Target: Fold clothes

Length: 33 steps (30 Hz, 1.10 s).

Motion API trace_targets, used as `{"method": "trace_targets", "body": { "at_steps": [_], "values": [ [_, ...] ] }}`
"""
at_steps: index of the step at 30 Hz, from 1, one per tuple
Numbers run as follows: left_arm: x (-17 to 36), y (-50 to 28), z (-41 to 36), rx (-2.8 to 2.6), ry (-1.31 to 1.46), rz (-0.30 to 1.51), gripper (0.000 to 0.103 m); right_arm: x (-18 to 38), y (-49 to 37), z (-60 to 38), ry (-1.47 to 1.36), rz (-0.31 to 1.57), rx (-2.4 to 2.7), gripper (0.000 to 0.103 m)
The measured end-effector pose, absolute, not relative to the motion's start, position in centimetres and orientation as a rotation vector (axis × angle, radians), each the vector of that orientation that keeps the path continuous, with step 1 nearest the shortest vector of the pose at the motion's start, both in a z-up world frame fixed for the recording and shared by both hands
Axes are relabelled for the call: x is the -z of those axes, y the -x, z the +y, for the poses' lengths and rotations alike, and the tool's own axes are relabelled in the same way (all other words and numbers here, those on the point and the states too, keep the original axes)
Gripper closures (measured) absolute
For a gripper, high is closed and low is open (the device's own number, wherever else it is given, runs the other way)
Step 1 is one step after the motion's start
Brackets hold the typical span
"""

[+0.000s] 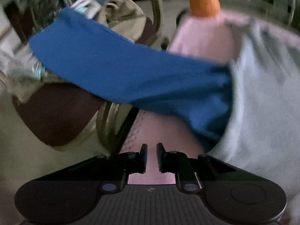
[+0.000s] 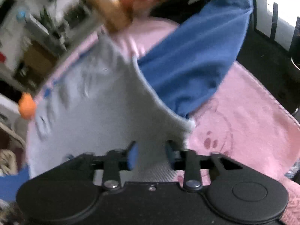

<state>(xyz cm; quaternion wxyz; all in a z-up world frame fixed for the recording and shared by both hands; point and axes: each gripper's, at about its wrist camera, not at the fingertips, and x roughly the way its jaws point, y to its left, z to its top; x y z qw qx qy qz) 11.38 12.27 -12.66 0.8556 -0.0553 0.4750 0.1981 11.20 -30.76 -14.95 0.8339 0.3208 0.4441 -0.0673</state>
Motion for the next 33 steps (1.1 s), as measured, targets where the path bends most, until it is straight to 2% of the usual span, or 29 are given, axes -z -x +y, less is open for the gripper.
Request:
{"method": "trace_targets", "body": {
  "at_steps": [4,5,12,14,15,17,21,25,26,30,33],
  "values": [
    [10.7,-10.1,11.4,-0.25,0.159,0.846,0.087,14.0,-10.4,-31.7,-0.691,0.831,0.15,0.067],
    [10.7,-10.3,10.7,-0.206,0.15,0.838,0.087,14.2,-10.7,-31.6,-0.687,0.83,0.146,0.075],
    [13.3,-12.9,6.3,-0.096,0.05,0.922,0.087,15.3,-12.5,-29.5,-0.55,0.892,0.185,0.078],
    [14.2,-13.5,6.9,-0.14,0.074,0.975,0.091,15.7,-12.5,-29.8,-0.55,0.899,0.206,0.081],
    [14.5,-13.6,7.1,-0.159,0.068,0.986,0.09,16.1,-12.6,-29.9,-0.543,0.907,0.209,0.084],
    [14.5,-13.2,6.4,-0.183,0.002,0.996,0.09,16.7,-12.9,-29.5,-0.464,0.93,0.229,0.103],
    [14.5,-11.8,4.6,-0.217,-0.153,1.0,0.09,16.5,-12.5,-28.7,-0.316,0.952,0.286,0.103],
    [13.4,-11.5,4.8,-0.174,-0.15,0.976,0.09,15.8,-12.4,-27.9,-0.287,0.966,0.291,0.103],
    [12.7,-11.3,5.0,-0.153,-0.125,0.954,0.088,15.3,-12.4,-27.9,-0.312,0.959,0.269,0.098],
    [7.7,-11.3,6.7,-0.059,-0.006,0.781,0.075,11.1,-11.8,-28.9,-0.507,0.835,0.114,0.096],
    [4.8,-13.0,7.9,-0.048,0.023,0.704,0.068,7.2,-13.2,-29.0,-0.548,0.753,0.021,0.087]
  ]
}}
